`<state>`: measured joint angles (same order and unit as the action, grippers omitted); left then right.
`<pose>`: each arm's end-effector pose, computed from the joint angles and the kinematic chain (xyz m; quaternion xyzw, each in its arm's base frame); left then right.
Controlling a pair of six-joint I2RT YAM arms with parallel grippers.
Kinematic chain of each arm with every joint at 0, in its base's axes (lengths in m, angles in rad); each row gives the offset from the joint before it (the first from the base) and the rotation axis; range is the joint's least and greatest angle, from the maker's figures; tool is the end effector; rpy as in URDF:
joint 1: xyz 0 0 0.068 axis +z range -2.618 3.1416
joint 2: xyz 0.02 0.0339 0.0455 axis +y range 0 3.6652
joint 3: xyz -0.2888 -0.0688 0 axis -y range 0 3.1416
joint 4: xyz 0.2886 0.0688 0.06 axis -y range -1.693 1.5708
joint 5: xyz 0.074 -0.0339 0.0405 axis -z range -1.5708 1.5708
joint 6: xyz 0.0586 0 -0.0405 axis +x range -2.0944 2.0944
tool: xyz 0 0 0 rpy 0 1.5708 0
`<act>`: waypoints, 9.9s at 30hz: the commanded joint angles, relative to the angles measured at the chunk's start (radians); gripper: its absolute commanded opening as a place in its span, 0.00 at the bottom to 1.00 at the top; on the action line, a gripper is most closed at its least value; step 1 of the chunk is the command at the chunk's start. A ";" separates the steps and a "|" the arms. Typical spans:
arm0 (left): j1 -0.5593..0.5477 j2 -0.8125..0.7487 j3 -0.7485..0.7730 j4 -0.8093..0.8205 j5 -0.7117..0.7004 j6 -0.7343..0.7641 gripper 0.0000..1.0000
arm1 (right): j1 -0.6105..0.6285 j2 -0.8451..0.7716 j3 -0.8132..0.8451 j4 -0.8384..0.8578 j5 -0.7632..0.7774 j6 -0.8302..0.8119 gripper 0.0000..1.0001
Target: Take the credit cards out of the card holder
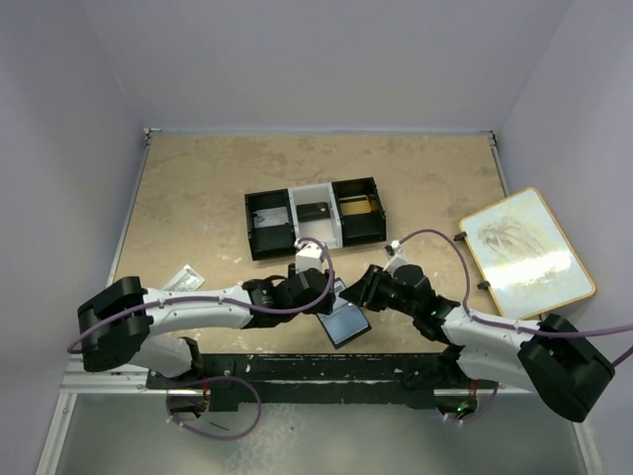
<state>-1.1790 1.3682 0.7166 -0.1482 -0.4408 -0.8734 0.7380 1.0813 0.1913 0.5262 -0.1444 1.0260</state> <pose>0.1439 -0.2827 0.1780 0.0564 0.9062 -0.2089 0.3634 0.1688 0.1649 0.1349 0.0773 0.8186 0.4747 0.3139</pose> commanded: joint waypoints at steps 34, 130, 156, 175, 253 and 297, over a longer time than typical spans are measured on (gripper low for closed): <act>0.122 0.150 0.143 0.021 0.135 0.165 0.54 | 0.007 0.112 -0.028 0.139 -0.032 0.073 0.37; 0.119 0.164 0.133 0.041 0.192 0.192 0.32 | 0.008 0.227 -0.101 0.285 0.075 0.251 0.24; 0.116 0.258 0.080 -0.014 0.098 0.157 0.20 | 0.010 0.412 -0.082 0.548 -0.012 0.294 0.20; 0.116 0.213 0.070 -0.004 0.109 0.155 0.19 | 0.011 0.196 -0.166 0.371 0.033 0.315 0.07; 0.113 0.098 0.045 -0.020 0.086 0.112 0.20 | 0.148 -0.122 -0.154 0.066 0.269 0.201 0.00; 0.641 -0.493 0.154 -0.500 -0.361 0.361 0.89 | 0.244 -0.148 0.377 -0.092 0.343 -0.725 0.00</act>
<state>-0.5442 0.9222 0.8761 -0.6548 -0.6815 -0.4873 0.9611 0.8776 0.4416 0.4416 0.1196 0.4458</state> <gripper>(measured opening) 0.883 0.008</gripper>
